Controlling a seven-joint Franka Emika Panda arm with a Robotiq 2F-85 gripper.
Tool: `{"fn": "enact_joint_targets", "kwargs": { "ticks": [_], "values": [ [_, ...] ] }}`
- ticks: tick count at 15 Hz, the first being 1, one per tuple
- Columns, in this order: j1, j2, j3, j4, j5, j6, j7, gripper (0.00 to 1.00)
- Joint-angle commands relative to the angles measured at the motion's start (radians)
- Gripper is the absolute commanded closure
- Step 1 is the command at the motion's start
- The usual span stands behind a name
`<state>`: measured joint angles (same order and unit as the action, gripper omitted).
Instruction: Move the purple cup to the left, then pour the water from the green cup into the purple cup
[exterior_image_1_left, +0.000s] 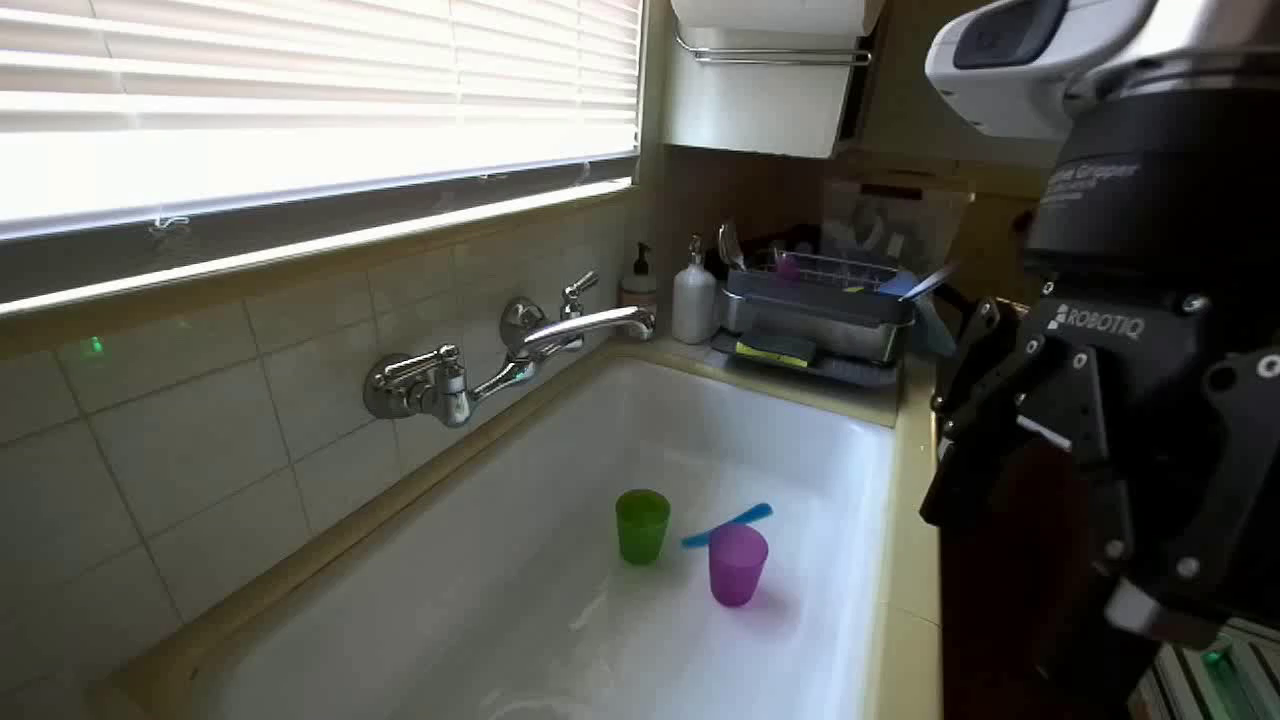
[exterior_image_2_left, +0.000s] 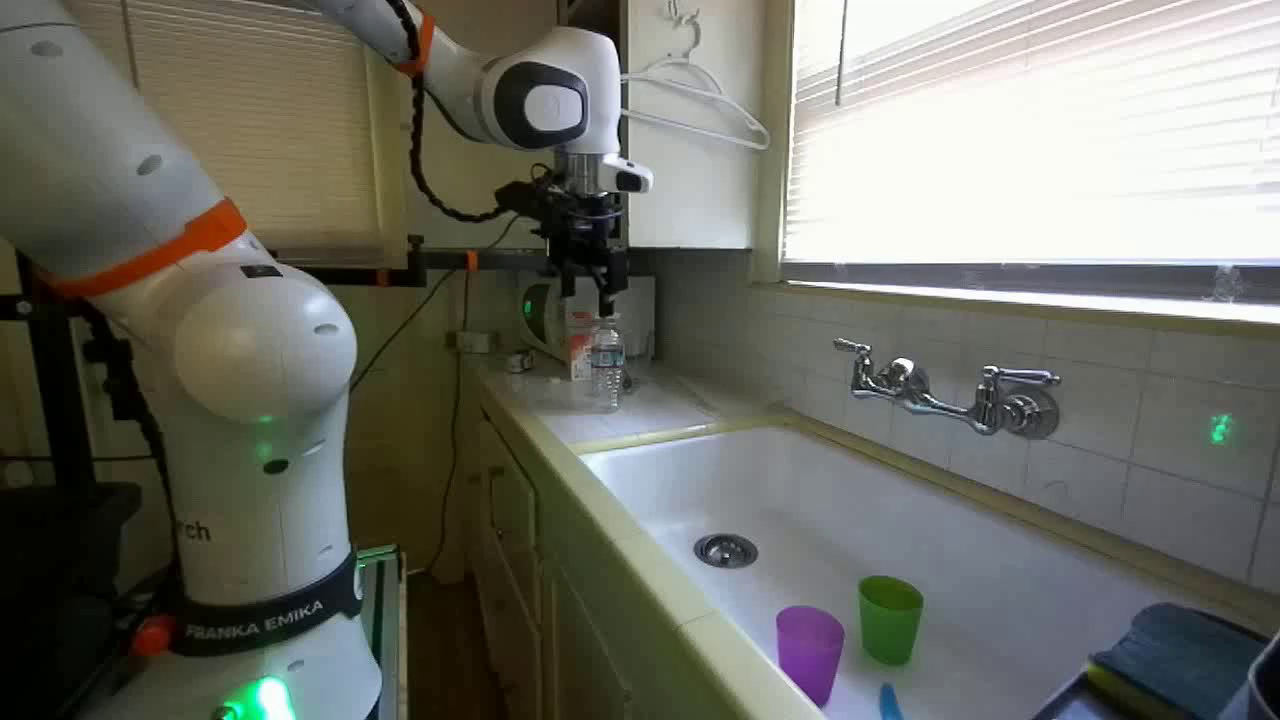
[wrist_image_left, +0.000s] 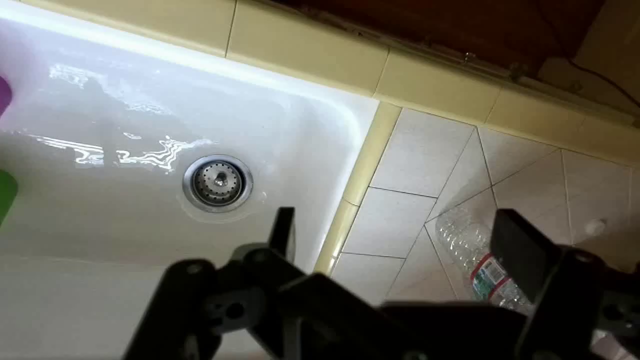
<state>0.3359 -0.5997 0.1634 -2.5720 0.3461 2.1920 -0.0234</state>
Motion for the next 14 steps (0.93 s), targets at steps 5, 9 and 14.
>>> {"fn": "enact_joint_targets", "kwargs": {
  "ticks": [5, 9, 14],
  "values": [
    [-0.005, 0.000, 0.004, 0.002, 0.002, -0.004, -0.002, 0.00],
    [-0.051, 0.015, 0.009, -0.017, -0.009, 0.058, 0.055, 0.00],
    [-0.165, 0.061, -0.026, -0.075, -0.037, 0.206, 0.118, 0.00]
  ]
}}
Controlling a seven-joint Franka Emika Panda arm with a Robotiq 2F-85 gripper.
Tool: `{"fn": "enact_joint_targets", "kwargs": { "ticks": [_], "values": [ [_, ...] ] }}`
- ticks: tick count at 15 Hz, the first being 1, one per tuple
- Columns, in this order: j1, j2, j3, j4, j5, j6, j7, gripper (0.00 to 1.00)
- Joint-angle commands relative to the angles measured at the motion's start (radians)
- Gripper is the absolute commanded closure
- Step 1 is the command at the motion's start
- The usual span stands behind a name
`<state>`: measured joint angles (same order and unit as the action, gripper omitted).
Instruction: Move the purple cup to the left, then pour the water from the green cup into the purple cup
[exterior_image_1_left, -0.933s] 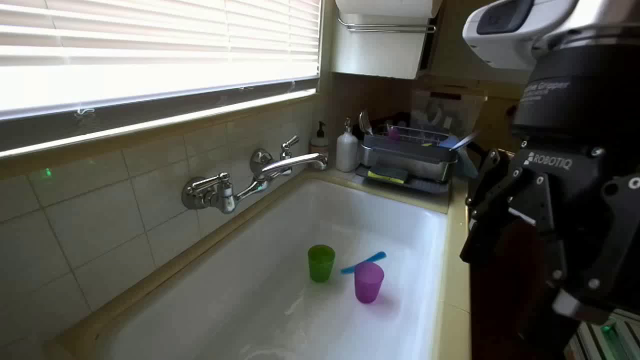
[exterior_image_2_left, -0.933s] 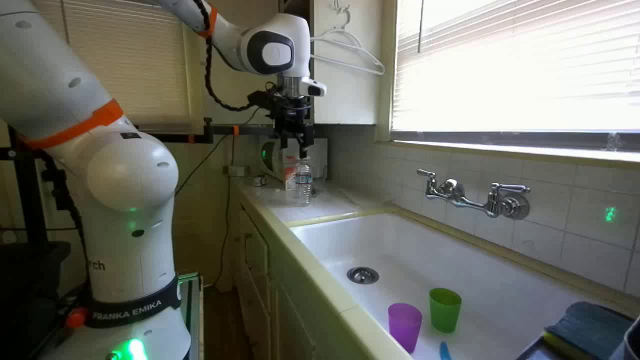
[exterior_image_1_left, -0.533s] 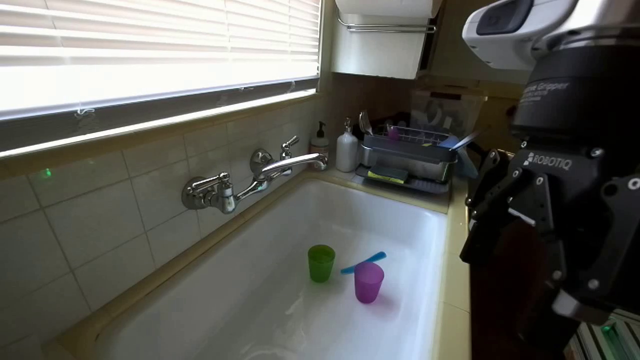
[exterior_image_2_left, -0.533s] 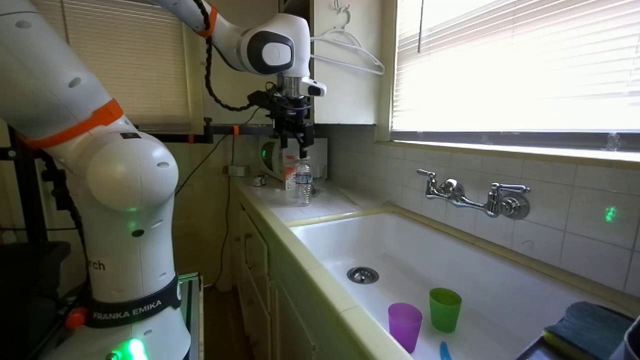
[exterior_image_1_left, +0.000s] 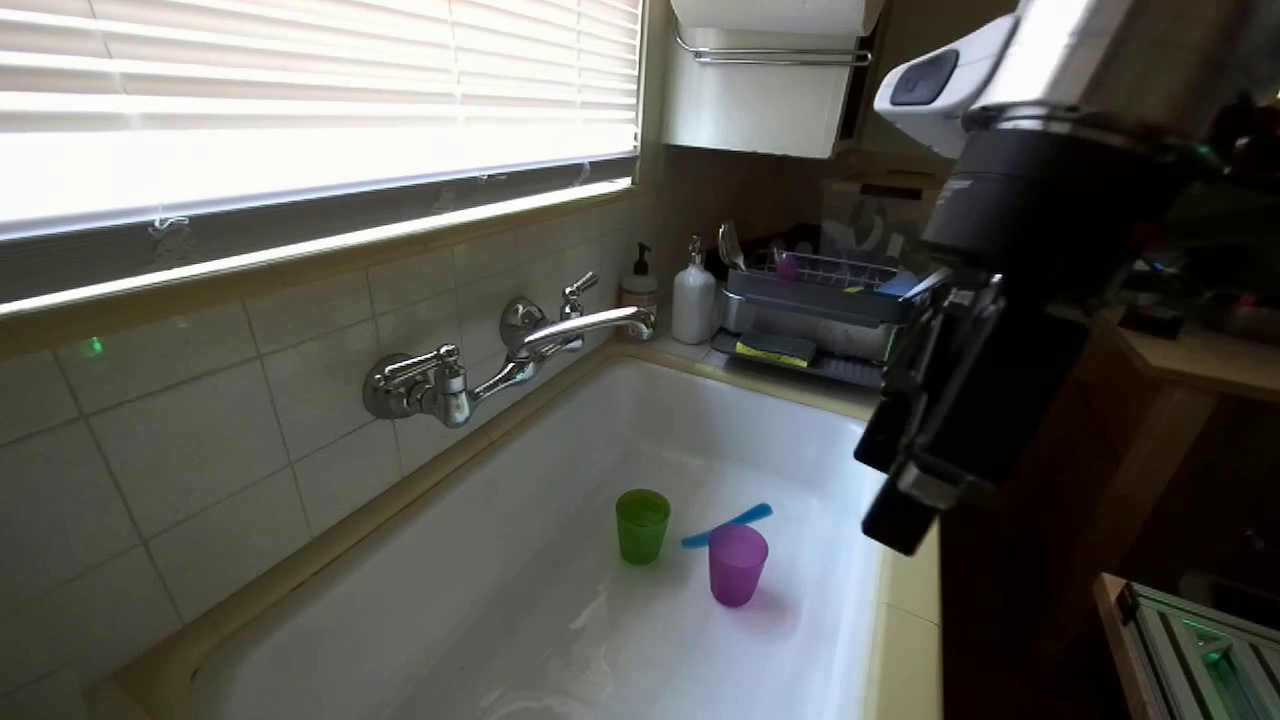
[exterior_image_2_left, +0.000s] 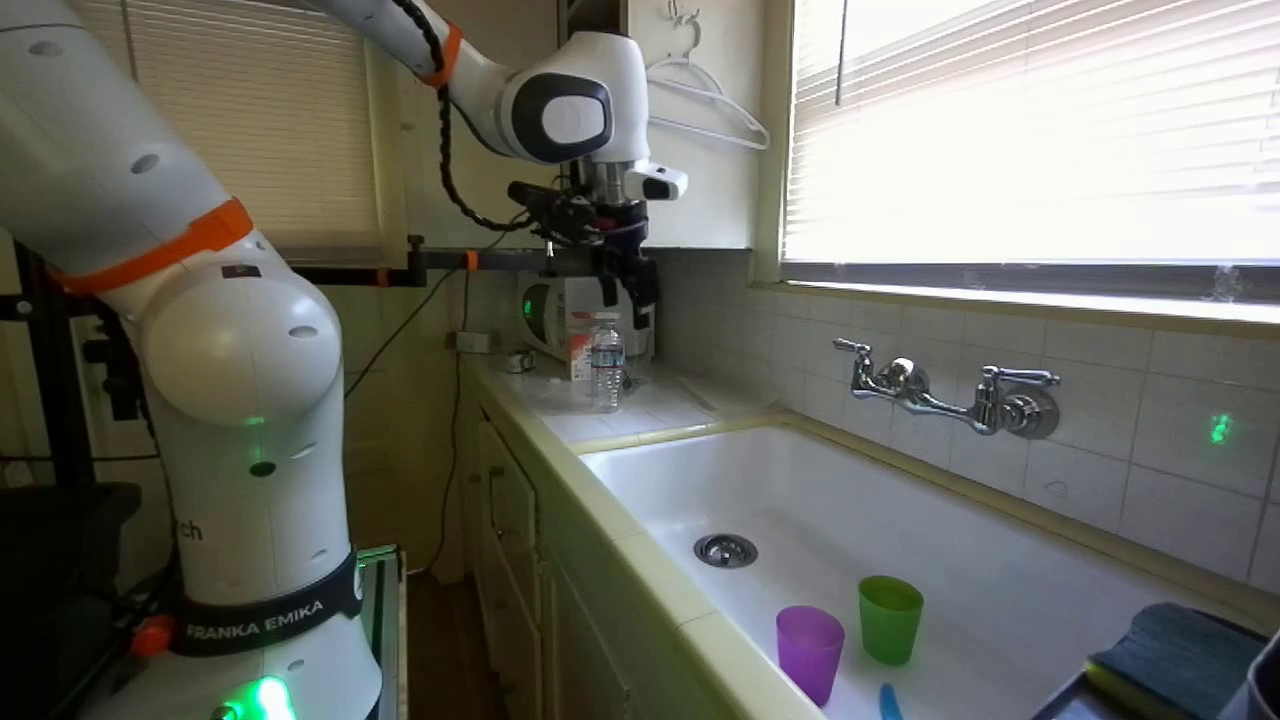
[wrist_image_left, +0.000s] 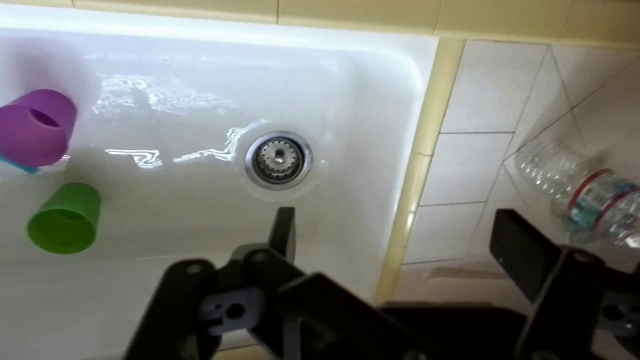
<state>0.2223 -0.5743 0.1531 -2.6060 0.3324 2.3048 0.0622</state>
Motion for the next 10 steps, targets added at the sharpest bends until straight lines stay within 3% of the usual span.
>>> {"fn": "enact_joint_targets", "kwargs": {
  "ticks": [1, 6, 9, 10],
  "values": [
    [-0.057, 0.056, -0.038, -0.046, -0.008, 0.111, 0.014, 0.00],
    [-0.144, 0.191, -0.107, -0.066, -0.022, 0.214, 0.013, 0.00],
    [-0.155, 0.253, -0.149, -0.052, 0.013, 0.223, 0.013, 0.00],
    [-0.151, 0.215, -0.141, -0.062, -0.006, 0.204, 0.006, 0.00]
  ]
}}
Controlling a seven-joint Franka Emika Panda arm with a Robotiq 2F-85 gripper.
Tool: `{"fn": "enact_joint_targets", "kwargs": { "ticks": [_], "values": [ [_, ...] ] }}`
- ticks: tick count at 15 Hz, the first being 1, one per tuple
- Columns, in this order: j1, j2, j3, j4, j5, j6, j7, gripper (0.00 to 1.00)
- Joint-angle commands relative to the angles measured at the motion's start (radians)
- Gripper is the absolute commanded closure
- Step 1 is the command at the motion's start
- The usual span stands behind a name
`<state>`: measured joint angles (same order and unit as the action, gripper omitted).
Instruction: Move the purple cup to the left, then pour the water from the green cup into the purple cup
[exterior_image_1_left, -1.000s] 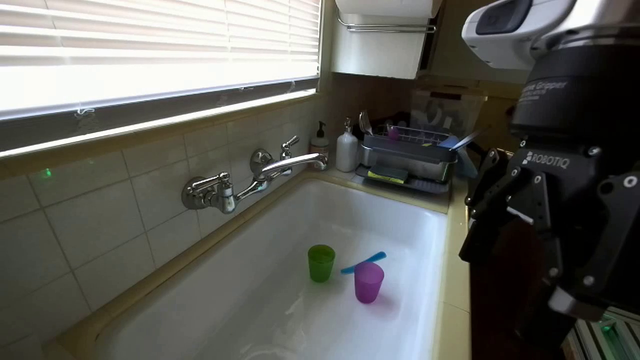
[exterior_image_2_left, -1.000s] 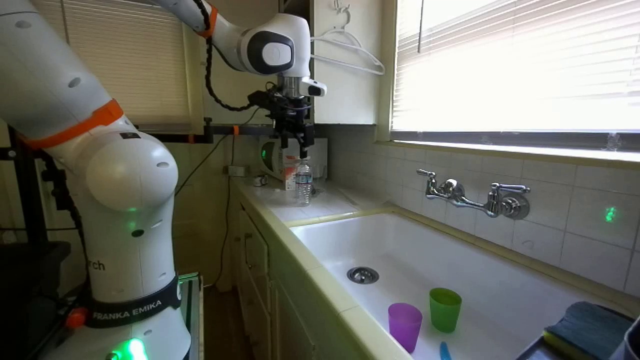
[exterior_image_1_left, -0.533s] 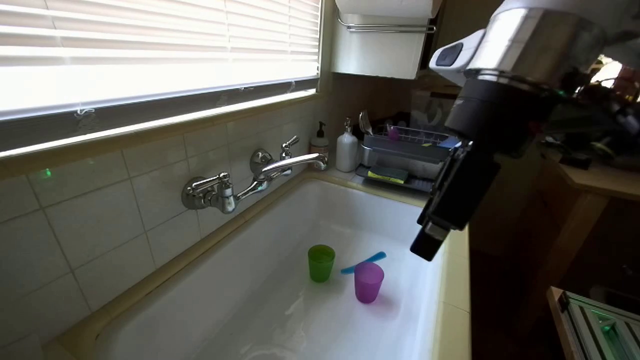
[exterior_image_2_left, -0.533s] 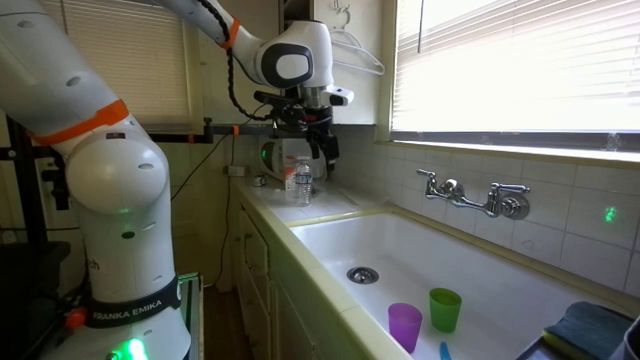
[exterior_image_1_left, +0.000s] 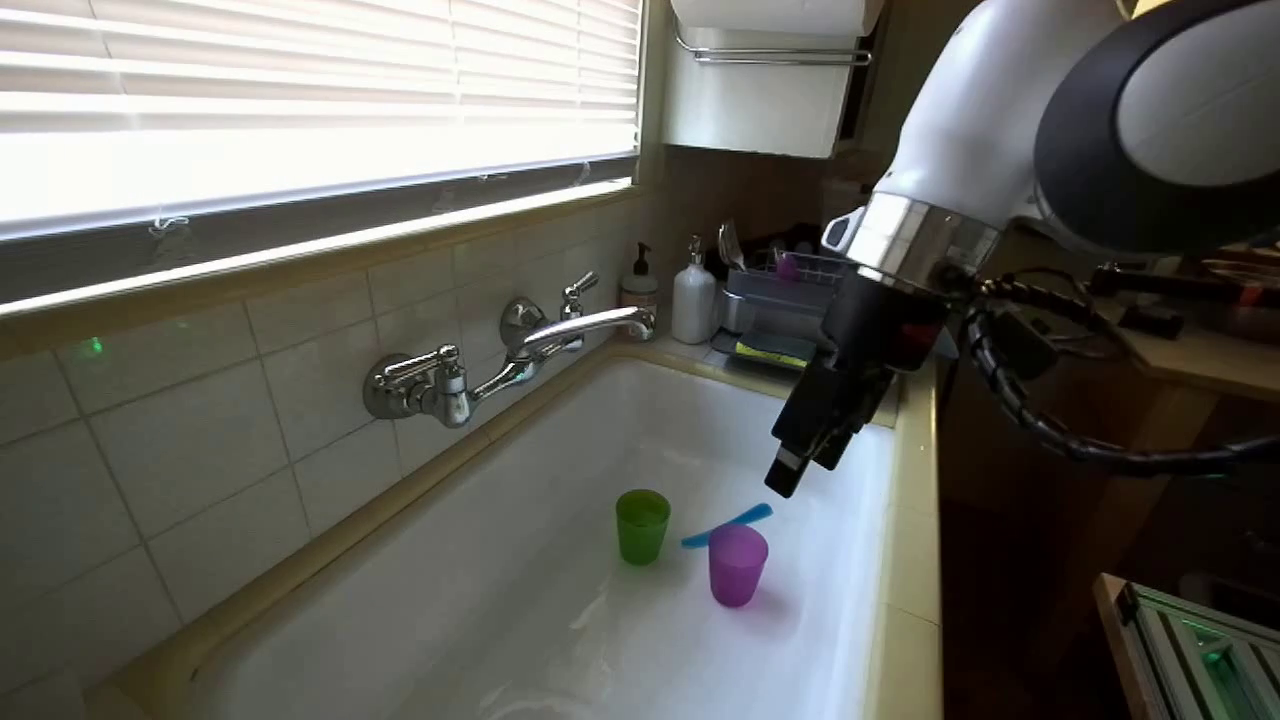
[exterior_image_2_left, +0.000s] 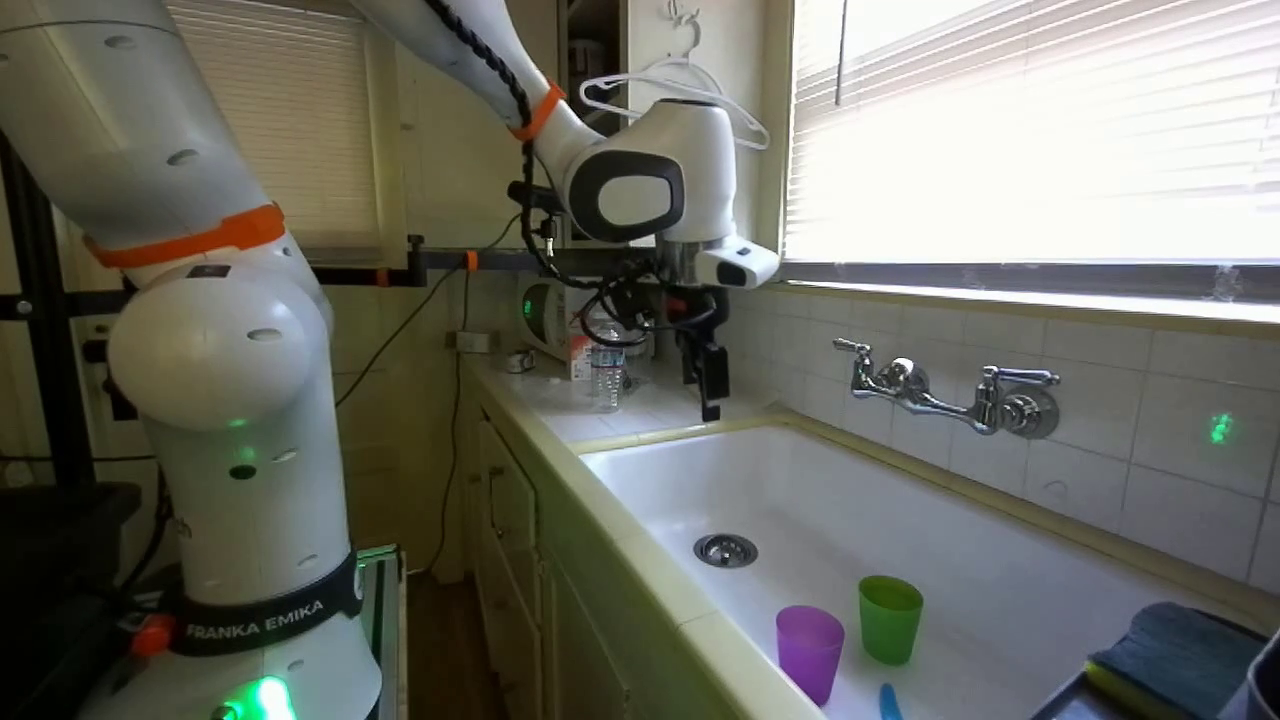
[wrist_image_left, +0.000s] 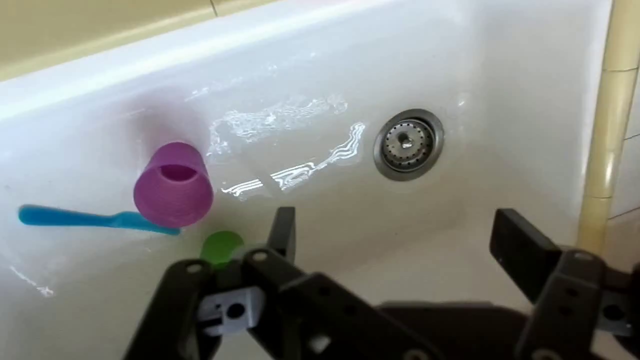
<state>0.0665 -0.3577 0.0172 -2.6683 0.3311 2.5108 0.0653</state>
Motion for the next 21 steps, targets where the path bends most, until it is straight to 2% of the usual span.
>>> {"fn": "enact_joint_targets", "kwargs": {
  "ticks": [1, 3, 5, 9, 14, 21],
  "values": [
    [0.000, 0.017, -0.013, 0.003, -0.003, 0.002, 0.002, 0.00],
    [-0.002, 0.032, -0.018, 0.007, -0.002, 0.003, 0.002, 0.00],
    [-0.019, 0.021, 0.017, -0.016, -0.049, 0.041, 0.063, 0.00],
    [-0.090, 0.153, 0.036, 0.011, -0.145, 0.136, 0.223, 0.00],
    [-0.130, 0.332, 0.008, 0.062, -0.239, 0.195, 0.283, 0.00],
    [-0.109, 0.553, -0.054, 0.183, -0.251, 0.255, 0.267, 0.00]
  ]
}}
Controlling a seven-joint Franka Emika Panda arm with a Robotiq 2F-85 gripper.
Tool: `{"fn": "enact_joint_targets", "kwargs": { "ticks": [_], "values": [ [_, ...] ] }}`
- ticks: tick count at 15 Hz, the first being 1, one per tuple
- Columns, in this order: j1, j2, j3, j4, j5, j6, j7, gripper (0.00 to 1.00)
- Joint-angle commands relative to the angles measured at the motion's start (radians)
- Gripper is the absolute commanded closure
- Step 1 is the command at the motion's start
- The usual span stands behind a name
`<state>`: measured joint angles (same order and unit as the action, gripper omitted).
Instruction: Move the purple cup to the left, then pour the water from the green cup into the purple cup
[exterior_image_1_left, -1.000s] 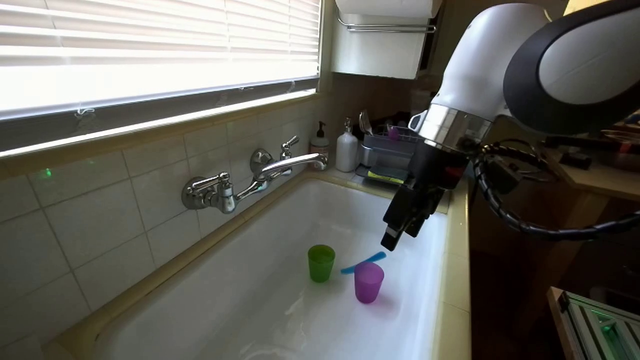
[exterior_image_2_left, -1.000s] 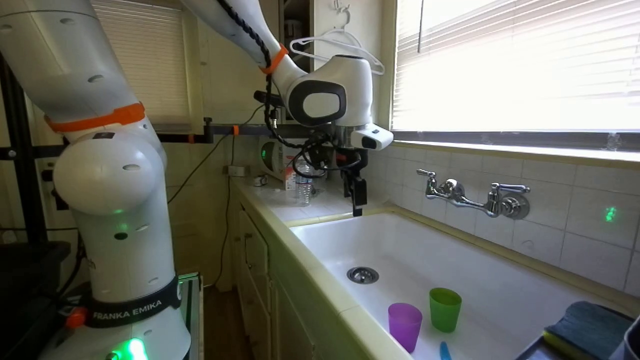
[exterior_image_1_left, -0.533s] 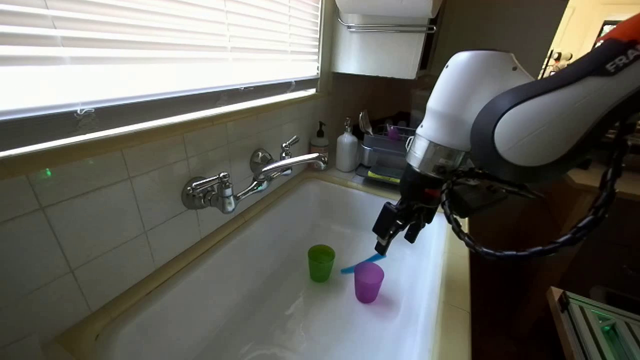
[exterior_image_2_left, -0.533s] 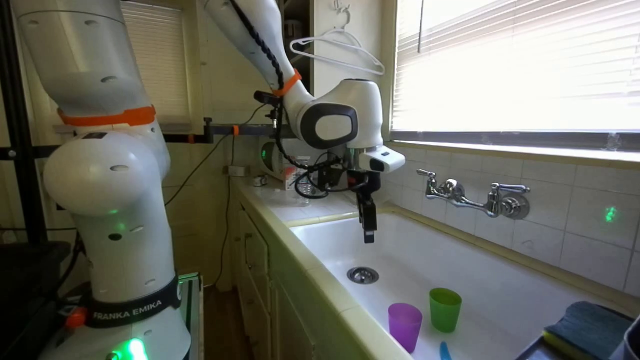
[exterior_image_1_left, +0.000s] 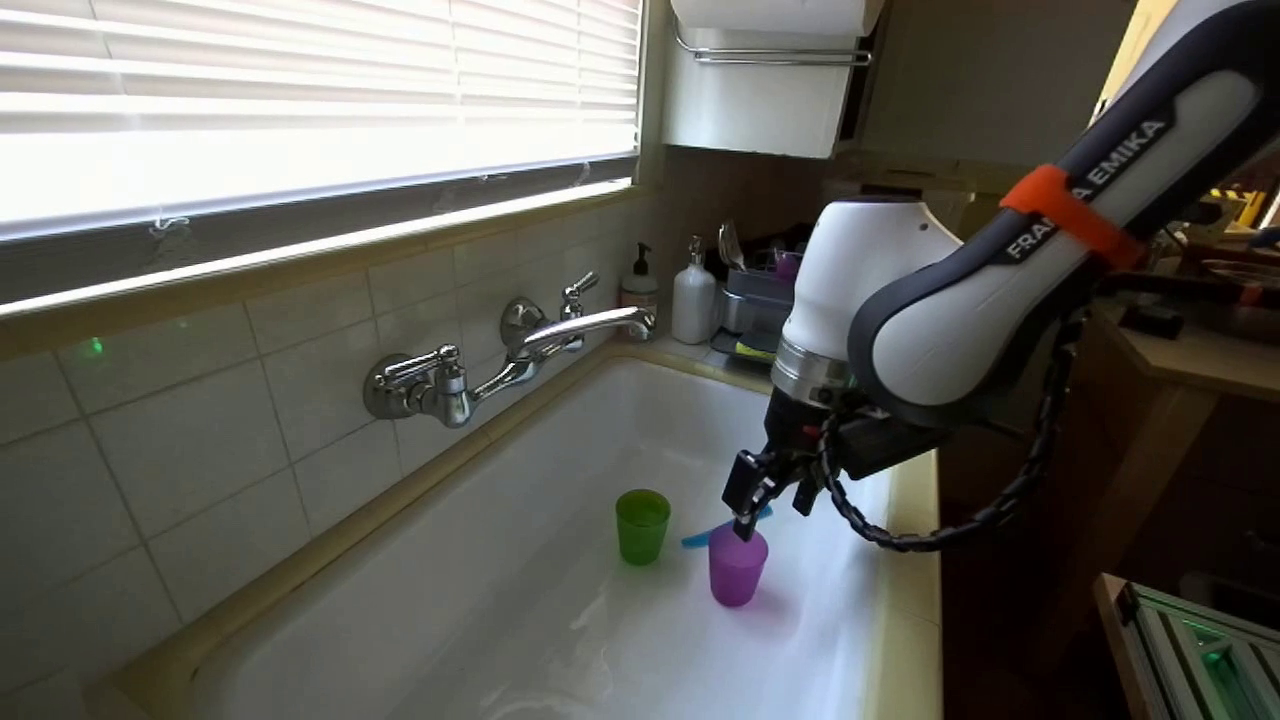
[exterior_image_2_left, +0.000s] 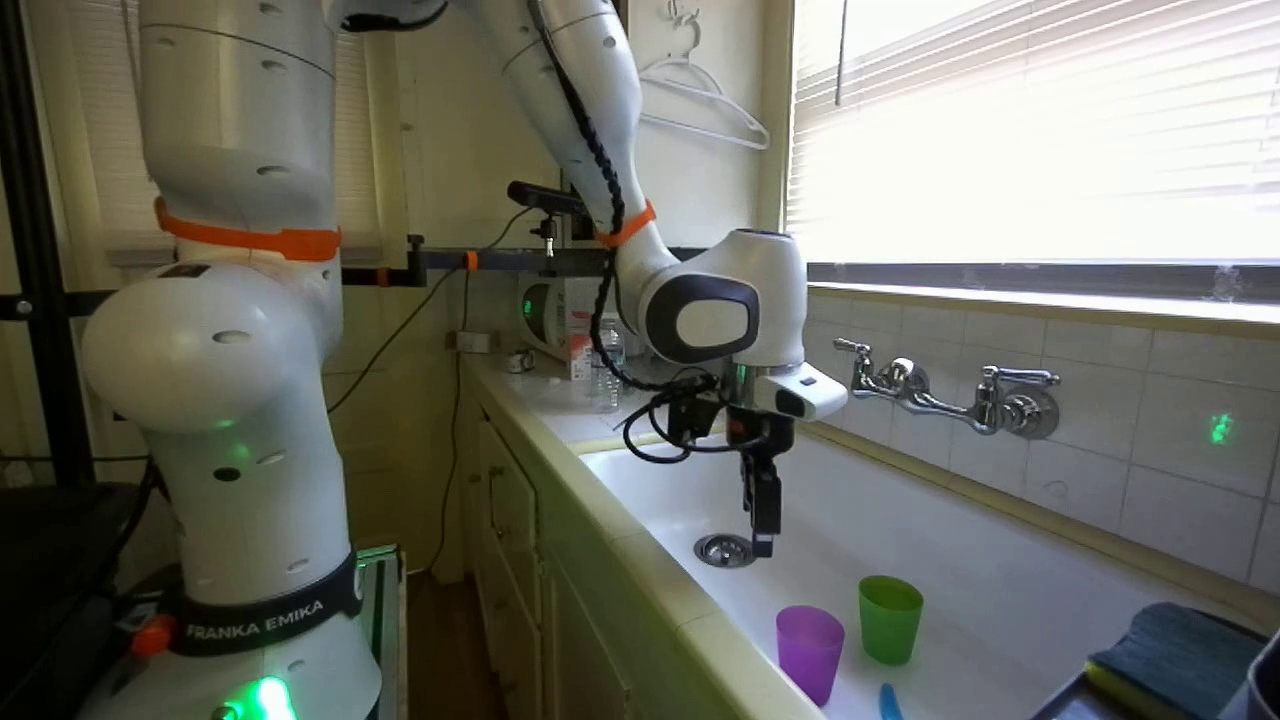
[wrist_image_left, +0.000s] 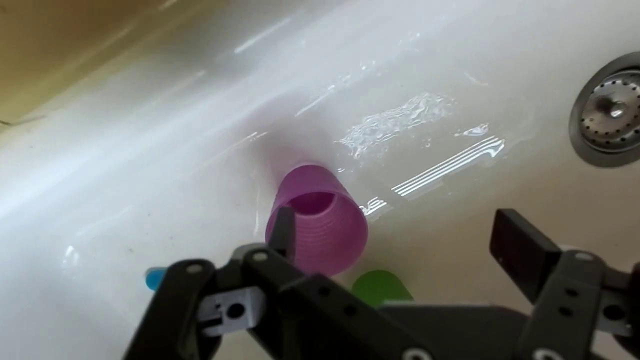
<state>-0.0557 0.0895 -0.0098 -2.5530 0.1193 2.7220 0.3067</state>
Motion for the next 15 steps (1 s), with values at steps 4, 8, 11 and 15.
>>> {"fn": "enact_joint_targets", "kwargs": {
  "ticks": [4, 8, 11, 15],
  "values": [
    [0.027, 0.216, -0.048, 0.142, -0.035, 0.085, 0.002, 0.00],
    [0.025, 0.305, -0.033, 0.200, -0.006, 0.111, -0.048, 0.00],
    [0.033, 0.363, -0.036, 0.239, -0.014, 0.122, -0.065, 0.05],
    [0.039, 0.422, -0.040, 0.281, -0.019, 0.127, -0.085, 0.38]
  ]
}}
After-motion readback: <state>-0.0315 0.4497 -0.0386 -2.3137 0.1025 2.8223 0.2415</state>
